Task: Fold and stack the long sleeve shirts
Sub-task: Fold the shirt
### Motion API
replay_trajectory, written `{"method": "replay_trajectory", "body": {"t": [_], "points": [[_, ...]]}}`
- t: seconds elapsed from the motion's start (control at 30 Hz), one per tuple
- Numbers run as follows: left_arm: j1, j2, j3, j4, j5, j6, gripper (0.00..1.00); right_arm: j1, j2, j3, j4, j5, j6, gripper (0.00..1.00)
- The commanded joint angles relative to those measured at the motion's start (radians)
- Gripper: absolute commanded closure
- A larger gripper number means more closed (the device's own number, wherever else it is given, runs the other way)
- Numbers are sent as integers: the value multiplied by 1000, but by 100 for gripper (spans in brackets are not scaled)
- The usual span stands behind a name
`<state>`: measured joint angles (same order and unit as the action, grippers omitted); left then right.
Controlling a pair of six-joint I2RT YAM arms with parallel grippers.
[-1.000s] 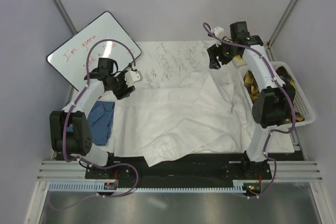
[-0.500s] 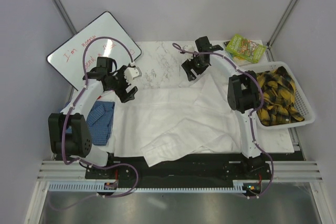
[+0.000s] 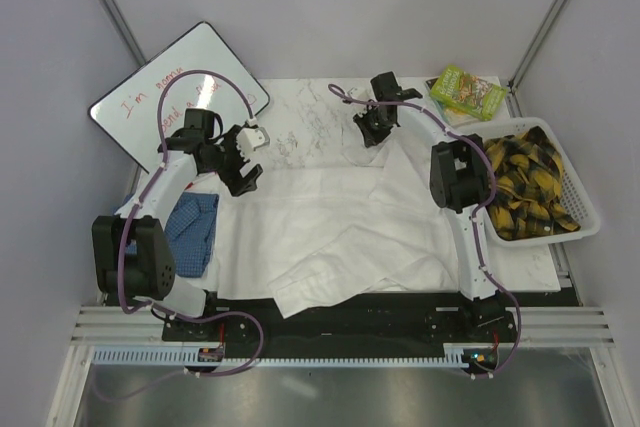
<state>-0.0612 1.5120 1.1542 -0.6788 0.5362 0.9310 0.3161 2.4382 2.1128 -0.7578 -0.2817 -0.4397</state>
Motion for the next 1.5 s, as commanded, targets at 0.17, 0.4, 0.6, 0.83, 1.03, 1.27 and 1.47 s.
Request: {"method": "replay_trajectory", "body": {"t": [0.17, 0.4, 0.6, 0.83, 1.03, 1.27, 1.47], "points": [[0, -15, 36, 39, 28, -161, 0, -40, -189, 62, 125, 12, 88, 100], [0, -75, 47, 116, 93, -366, 0, -66, -455, -115, 189, -155, 144, 100], [0, -168, 64, 214, 145, -564, 1, -66, -623, -308, 184, -327, 131, 100], [0, -401, -123, 338, 335, -546, 1, -43, -801, -503, 98, -516, 8, 99], [-23, -455, -182, 279, 377, -436, 2, 52, -949, -752, -29, -507, -229, 94], [-32, -360, -183, 191, 234, -344, 9, 242, -1022, -915, -70, -455, -298, 82], [-28, -95, -4, -2, 125, -222, 20, 177, -955, -748, -222, -318, -346, 18]]}}
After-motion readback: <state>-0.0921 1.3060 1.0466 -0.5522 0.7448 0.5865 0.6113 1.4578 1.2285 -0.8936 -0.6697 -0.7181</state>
